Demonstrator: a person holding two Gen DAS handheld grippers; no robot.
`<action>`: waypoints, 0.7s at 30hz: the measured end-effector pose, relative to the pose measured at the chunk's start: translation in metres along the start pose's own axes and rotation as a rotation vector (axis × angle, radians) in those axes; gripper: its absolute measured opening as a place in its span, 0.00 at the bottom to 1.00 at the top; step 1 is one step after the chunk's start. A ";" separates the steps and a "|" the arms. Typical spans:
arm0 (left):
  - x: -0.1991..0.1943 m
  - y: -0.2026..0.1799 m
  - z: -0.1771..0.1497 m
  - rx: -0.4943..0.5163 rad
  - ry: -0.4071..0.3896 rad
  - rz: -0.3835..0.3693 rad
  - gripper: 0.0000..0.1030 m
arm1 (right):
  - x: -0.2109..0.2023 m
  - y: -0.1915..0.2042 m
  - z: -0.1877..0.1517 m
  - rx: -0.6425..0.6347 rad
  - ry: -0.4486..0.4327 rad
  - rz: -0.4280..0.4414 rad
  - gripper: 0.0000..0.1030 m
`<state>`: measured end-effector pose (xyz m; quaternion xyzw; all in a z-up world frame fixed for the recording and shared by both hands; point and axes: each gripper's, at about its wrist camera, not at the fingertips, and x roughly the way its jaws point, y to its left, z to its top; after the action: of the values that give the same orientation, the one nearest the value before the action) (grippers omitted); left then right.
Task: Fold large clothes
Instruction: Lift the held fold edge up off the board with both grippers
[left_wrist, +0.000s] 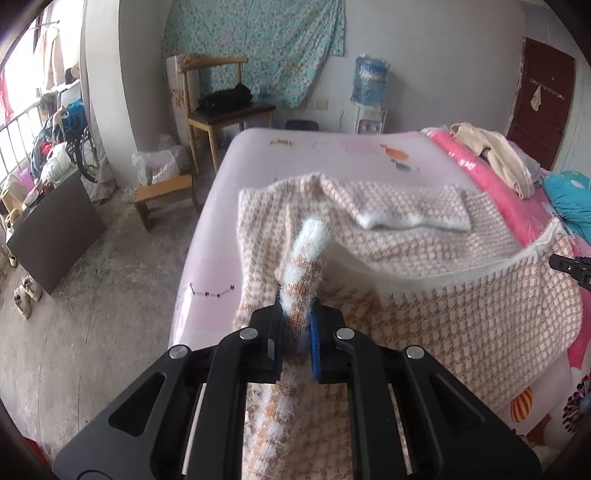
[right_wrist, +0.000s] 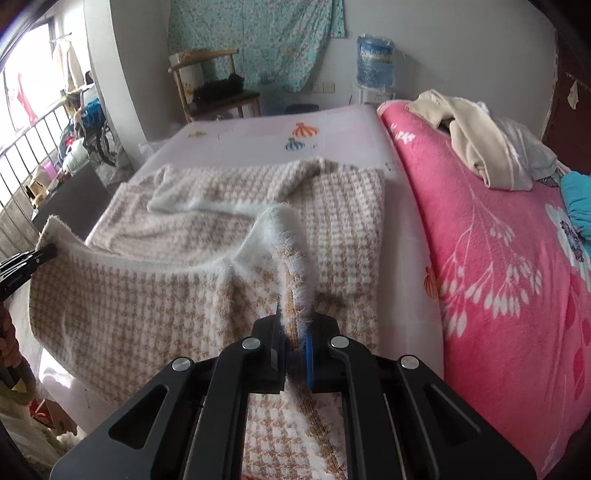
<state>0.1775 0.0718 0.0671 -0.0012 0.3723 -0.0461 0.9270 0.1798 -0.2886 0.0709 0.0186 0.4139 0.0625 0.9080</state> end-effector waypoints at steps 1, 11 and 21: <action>-0.009 0.001 0.010 0.003 -0.033 -0.009 0.10 | -0.008 0.000 0.009 0.001 -0.030 0.012 0.07; 0.023 0.003 0.134 0.063 -0.178 -0.007 0.08 | 0.014 -0.012 0.126 -0.031 -0.218 0.018 0.07; 0.207 0.023 0.166 0.010 0.200 -0.029 0.20 | 0.184 -0.042 0.157 0.057 0.098 0.021 0.19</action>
<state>0.4421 0.0715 0.0434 0.0025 0.4627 -0.0609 0.8844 0.4221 -0.3039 0.0321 0.0455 0.4594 0.0610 0.8849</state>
